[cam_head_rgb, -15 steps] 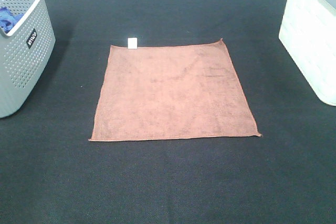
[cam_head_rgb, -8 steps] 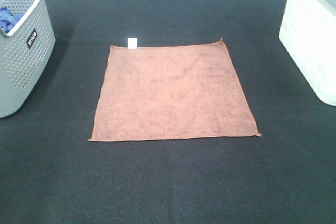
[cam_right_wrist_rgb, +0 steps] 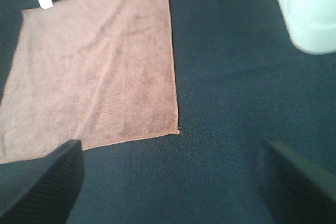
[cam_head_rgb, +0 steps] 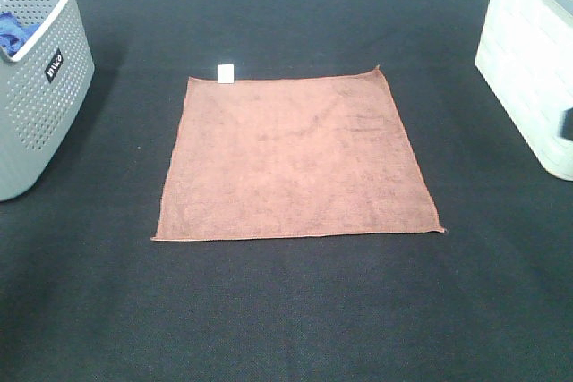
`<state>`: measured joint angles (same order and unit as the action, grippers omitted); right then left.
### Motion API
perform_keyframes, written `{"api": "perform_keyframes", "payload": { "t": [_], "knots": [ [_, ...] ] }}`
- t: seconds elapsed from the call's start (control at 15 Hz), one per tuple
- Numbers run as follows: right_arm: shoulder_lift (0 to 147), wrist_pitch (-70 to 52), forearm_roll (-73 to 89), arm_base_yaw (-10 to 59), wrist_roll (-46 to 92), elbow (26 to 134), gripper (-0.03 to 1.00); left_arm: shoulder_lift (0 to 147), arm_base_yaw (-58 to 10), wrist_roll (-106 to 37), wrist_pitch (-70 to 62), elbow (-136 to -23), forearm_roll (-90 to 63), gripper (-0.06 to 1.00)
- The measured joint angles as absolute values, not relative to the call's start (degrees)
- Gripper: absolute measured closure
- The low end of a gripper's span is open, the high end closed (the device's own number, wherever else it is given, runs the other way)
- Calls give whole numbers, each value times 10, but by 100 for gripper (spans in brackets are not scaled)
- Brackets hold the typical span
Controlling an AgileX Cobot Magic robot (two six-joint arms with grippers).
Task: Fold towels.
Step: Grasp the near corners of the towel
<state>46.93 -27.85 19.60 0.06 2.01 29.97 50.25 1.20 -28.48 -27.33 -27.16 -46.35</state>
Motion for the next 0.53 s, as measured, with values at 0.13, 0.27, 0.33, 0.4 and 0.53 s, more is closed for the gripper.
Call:
{"api": "perform_keyframes", "payload": {
  "t": [0.13, 0.27, 0.33, 0.4, 0.53],
  "knots": [
    [552, -230, 244, 1, 37, 300, 14, 617, 12, -370, -273, -271, -554, 28],
    [652, -188, 281, 0, 94, 307, 14, 748, 12, -481, -295, -282, -667, 28],
    [693, -192, 286, 1, 123, 320, 14, 791, 12, -517, -311, -292, -709, 28],
    [693, -192, 286, 1, 123, 320, 14, 791, 12, -517, -311, -292, -709, 28],
    [761, -218, 290, 1, 157, 360, 14, 868, 6, -574, -334, -315, -771, 28]
  ]
}}
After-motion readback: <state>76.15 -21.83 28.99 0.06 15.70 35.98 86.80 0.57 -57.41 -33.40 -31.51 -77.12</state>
